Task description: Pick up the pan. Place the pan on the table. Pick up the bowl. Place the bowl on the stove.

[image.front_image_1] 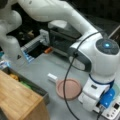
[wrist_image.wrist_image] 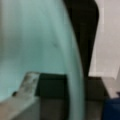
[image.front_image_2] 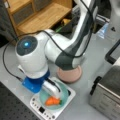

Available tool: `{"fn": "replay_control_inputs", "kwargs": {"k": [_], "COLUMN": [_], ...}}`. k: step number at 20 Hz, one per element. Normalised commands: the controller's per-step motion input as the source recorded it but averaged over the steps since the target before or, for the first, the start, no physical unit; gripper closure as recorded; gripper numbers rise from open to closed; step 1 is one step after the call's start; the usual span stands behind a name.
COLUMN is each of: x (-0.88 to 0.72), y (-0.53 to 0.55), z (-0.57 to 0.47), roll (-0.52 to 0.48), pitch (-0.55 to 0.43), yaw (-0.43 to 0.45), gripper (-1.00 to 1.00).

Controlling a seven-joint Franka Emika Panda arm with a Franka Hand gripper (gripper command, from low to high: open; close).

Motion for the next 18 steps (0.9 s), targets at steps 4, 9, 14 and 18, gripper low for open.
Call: {"fn": "replay_control_inputs", "kwargs": {"k": [4,9,14,18], "x": [-0.56,-0.56,-0.43,-0.35], "y": [-0.08,-0.08,-0.06,-0.06], "z": [-0.32,-0.31,-0.15,-0.07], "roll": [-0.075,-0.07,-0.058,-0.055], "pitch": [-0.24,-0.26,-0.296,-0.28], "yaw": [-0.007,0.001,0.016,0.025], "gripper": [-1.0,-1.0,-1.0,-1.0]}}
